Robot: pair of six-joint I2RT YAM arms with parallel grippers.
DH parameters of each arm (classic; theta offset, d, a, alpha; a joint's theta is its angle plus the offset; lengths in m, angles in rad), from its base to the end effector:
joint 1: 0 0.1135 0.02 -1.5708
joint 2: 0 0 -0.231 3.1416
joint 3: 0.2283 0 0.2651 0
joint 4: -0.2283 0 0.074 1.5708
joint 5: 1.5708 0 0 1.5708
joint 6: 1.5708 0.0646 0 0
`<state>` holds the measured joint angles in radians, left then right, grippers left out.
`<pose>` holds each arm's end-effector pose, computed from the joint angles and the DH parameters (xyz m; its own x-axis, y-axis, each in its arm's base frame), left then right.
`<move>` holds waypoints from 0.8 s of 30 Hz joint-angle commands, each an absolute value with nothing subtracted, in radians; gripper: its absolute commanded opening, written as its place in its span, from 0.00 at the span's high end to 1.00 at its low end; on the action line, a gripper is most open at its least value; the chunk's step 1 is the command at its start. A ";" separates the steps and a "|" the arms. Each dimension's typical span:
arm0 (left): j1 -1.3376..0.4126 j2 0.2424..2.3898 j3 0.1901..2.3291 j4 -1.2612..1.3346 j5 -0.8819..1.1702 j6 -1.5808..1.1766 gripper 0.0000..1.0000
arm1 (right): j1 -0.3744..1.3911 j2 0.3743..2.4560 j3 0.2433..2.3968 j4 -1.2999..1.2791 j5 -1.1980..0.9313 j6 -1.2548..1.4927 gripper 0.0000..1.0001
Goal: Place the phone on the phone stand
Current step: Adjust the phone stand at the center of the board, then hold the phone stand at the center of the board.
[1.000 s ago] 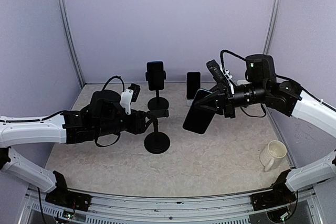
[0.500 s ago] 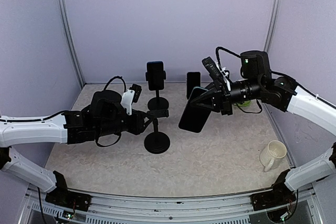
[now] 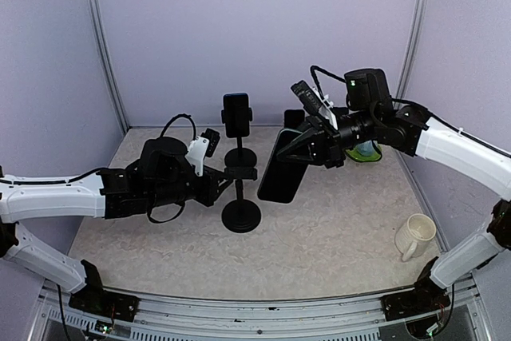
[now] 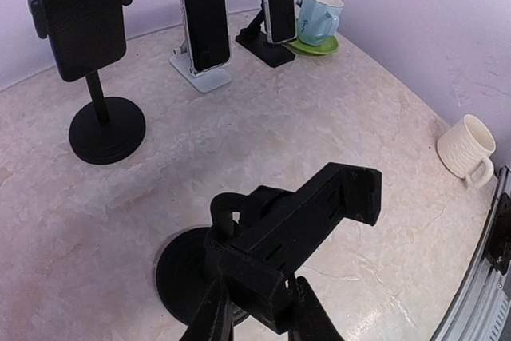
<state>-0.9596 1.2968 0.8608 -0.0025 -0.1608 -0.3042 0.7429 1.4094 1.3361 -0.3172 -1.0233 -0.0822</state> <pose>0.2045 -0.2738 0.2227 -0.4497 0.1265 -0.8842 0.6189 0.7578 -0.2063 0.2163 0.2735 0.3415 -0.2028 -0.2442 -0.9483 -0.9535 -0.1713 0.2480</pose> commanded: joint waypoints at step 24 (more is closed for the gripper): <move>-0.911 1.236 0.889 0.026 -0.070 -0.190 0.61 | 0.790 1.808 1.901 -0.729 -1.325 -0.418 1.00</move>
